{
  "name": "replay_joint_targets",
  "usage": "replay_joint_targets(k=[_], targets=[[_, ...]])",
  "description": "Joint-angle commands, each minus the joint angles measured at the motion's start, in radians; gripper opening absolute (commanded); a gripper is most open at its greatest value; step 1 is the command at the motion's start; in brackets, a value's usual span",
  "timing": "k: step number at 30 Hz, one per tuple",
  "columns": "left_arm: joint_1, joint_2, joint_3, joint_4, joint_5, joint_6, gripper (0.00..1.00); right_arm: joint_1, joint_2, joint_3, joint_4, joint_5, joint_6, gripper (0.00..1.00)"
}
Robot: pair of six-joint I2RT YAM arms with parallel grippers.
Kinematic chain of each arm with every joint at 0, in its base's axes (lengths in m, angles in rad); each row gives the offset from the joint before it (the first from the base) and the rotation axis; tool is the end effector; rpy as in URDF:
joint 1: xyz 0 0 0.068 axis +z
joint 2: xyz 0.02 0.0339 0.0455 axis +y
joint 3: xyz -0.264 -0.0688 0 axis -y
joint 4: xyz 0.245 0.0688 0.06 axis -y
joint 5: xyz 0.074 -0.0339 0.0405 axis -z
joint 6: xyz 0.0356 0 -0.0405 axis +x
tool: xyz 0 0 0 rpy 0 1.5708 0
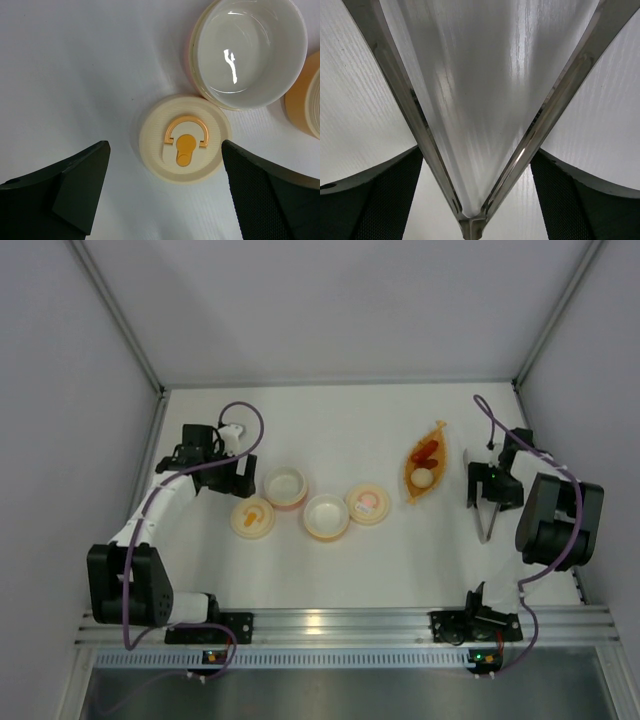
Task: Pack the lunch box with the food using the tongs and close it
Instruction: Pick up the clamp at the center of the board.
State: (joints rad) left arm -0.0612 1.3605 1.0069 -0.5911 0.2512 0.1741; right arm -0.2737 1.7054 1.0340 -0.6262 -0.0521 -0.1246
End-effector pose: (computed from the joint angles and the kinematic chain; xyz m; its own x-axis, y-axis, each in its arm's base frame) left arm 0.2780 -0.0259 0.2552 -0.7611 0.2147 -0.6120 0.3416 0.9348 -0.0969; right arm 0.3029 -0.0831 0.1642 -0.9518 0.1383 -0.2739 0.1392 0.9901 0.0162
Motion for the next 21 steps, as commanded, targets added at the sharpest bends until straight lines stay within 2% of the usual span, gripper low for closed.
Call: replay_joint_targets(k=[1, 5, 6, 9, 12, 16, 21], targets=[[0.004, 0.014, 0.002, 0.053, 0.029, -0.007, 0.98, -0.013, 0.046, 0.023, 0.097, -0.045, 0.028, 0.86], [0.004, 0.028, 0.012, 0.051, 0.034, -0.010, 0.98, -0.013, 0.060, 0.017, 0.099, -0.045, 0.020, 0.79], [0.004, 0.029, 0.015, 0.053, 0.034, -0.010, 0.98, -0.013, 0.062, 0.015, 0.100, -0.049, 0.016, 0.72], [0.004, 0.035, 0.018, 0.045, 0.034, -0.010, 0.98, -0.015, 0.062, 0.009, 0.089, -0.072, 0.002, 0.60], [0.004, 0.029, 0.025, 0.034, 0.034, -0.007, 0.98, -0.015, 0.036, 0.001, 0.071, -0.084, -0.024, 0.53], [0.004, 0.011, 0.030, 0.024, 0.033, -0.004, 0.98, -0.041, -0.026, 0.018, 0.014, -0.110, -0.061, 0.47], [0.004, -0.008, 0.036, 0.013, 0.037, -0.005, 0.98, -0.110, -0.087, 0.127, -0.107, -0.182, -0.124, 0.41]])
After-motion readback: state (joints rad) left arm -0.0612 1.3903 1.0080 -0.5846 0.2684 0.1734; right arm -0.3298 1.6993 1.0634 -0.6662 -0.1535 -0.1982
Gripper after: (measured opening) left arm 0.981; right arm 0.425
